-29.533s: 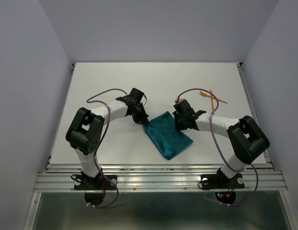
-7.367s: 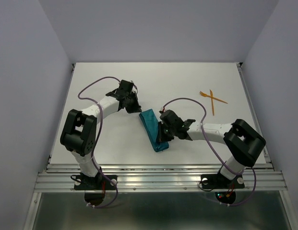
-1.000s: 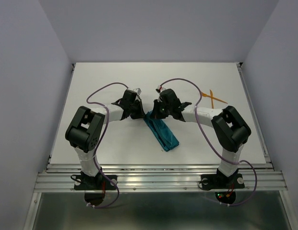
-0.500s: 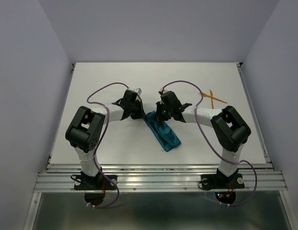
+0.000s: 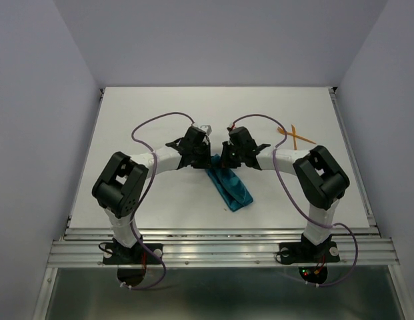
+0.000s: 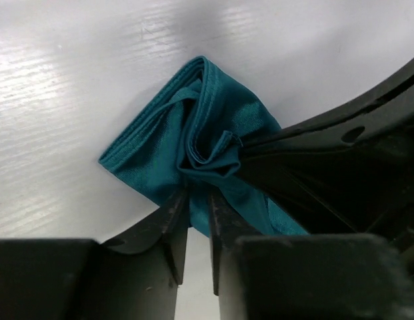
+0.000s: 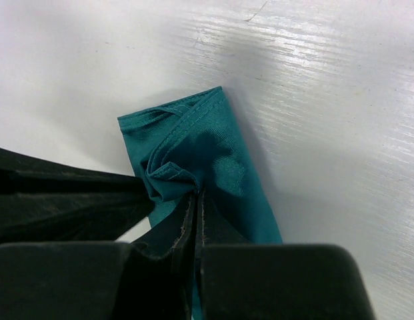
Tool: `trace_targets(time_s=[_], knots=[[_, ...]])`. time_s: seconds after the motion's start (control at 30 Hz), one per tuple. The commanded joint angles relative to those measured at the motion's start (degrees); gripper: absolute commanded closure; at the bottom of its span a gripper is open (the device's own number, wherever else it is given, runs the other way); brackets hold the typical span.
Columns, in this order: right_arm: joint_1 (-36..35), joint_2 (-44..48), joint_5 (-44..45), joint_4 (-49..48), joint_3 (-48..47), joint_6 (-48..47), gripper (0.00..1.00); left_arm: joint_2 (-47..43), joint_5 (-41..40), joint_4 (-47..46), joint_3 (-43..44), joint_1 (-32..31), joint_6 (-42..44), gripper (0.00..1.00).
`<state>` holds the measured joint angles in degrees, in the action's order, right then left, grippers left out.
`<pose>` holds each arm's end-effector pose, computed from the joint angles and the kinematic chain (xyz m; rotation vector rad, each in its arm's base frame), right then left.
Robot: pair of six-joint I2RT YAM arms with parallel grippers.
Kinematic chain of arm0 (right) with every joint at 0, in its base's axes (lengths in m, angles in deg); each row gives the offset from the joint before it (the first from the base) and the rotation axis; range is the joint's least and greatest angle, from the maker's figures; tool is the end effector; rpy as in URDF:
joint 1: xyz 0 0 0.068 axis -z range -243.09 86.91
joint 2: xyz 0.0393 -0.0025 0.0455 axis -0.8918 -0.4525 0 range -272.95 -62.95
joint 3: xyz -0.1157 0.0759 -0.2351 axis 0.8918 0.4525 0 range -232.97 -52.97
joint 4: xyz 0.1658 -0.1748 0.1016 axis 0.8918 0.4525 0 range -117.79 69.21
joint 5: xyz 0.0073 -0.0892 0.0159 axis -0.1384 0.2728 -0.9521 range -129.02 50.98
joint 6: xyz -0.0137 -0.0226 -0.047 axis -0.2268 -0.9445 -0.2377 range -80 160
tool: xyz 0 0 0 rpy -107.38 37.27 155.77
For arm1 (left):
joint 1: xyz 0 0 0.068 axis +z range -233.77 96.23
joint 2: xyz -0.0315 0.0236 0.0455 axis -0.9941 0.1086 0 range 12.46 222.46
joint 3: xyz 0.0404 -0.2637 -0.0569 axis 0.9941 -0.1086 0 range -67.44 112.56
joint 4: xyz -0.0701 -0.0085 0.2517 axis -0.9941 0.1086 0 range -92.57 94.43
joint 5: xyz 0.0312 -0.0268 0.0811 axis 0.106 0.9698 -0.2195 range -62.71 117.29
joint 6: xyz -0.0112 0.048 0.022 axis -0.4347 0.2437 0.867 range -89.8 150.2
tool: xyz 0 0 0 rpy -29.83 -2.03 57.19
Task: Fold the napkin into a case and place the utensils inside
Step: Stuff the top corner of the smaller-rectangle-folded napkin into the folded napkin.
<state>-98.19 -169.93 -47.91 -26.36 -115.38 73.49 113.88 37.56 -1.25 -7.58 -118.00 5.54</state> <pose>0.3157 0.2285 0.1582 -0.1131 2.4922 0.7278 0.3067 -0.2165 0.1803 0.2957 2.3996 -0.7068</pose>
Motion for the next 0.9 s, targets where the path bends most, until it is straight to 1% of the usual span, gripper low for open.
trace_targets(time_s=[0.0,0.03,0.37,0.57,0.73,0.8,0.87], knots=[[0.6,-0.6,-1.3,-3.0,0.3,1.1,0.99,-0.8,-3.0,3.1,2.5,-1.4,2.0,0.7],[0.6,-0.5,-1.4,-3.0,0.3,1.1,0.99,-0.3,-3.6,3.4,2.9,-1.8,2.1,0.66],[0.6,0.1,-1.5,-3.1,0.4,1.4,0.99,2.7,-6.3,4.5,5.6,-2.8,3.3,0.66],[0.6,0.3,-1.7,-3.1,0.4,1.4,0.99,4.1,-8.6,5.0,6.8,-3.1,4.0,0.69],[0.6,0.4,-1.8,-3.2,0.4,1.4,0.99,4.7,-9.5,5.5,7.2,-3.6,4.5,0.7],[0.6,0.5,-1.8,-3.3,0.4,1.5,0.99,4.9,-9.6,5.9,7.3,-3.9,4.7,0.73],[0.6,0.7,-1.8,-3.3,0.4,1.5,0.99,5.3,-11.8,6.6,7.6,-4.1,5.1,0.78]])
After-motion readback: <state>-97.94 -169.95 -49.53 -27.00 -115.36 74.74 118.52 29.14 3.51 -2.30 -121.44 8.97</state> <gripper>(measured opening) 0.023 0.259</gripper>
